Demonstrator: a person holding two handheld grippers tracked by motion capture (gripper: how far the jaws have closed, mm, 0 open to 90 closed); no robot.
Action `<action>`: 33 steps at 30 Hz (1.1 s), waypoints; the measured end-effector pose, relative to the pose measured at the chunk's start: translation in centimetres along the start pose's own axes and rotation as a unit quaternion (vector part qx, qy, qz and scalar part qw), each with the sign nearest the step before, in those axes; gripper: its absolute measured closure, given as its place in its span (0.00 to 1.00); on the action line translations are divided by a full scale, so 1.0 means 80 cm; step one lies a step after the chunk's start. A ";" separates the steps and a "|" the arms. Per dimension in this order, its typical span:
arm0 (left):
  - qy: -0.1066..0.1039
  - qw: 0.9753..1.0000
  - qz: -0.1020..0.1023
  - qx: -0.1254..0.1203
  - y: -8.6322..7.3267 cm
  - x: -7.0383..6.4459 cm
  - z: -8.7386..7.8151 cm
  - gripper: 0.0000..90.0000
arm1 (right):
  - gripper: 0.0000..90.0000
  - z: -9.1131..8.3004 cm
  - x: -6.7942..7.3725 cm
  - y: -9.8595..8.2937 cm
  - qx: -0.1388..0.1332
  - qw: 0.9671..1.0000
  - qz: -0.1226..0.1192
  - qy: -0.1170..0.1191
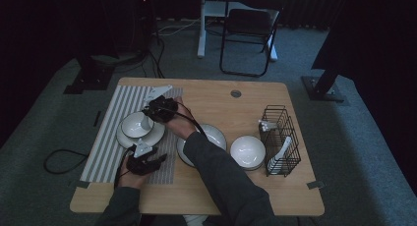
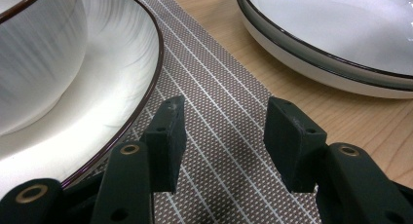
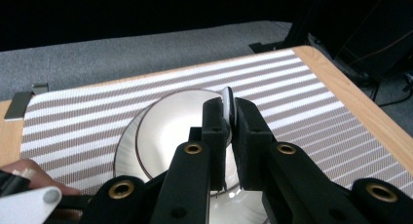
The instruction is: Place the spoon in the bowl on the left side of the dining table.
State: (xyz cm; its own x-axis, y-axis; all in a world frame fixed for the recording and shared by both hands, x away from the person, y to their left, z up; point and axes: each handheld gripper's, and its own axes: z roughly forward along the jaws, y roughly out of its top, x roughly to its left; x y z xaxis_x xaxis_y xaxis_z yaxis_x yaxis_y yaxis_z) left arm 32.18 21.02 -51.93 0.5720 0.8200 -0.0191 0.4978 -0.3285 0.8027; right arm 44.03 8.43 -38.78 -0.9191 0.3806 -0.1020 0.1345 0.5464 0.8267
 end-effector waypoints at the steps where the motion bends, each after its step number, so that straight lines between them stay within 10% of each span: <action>1: 0.000 1.000 -0.001 0.000 0.000 0.000 0.000 0.57 | 0.94 0.001 0.000 -0.002 0.002 1.000 -0.003 -0.001; 33: 0.000 1.000 0.001 0.005 0.000 0.000 0.000 0.57 | 0.88 0.000 0.006 -0.051 0.025 1.000 0.005 0.002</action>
State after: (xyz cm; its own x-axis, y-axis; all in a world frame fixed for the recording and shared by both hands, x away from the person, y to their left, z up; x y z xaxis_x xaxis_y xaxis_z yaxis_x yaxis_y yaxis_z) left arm 32.23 21.02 -51.92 0.5729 0.8195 -0.0165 0.5030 -0.3356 0.7965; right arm 43.04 6.33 -42.21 -0.9194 0.3827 -0.0911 0.1620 0.5794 0.7988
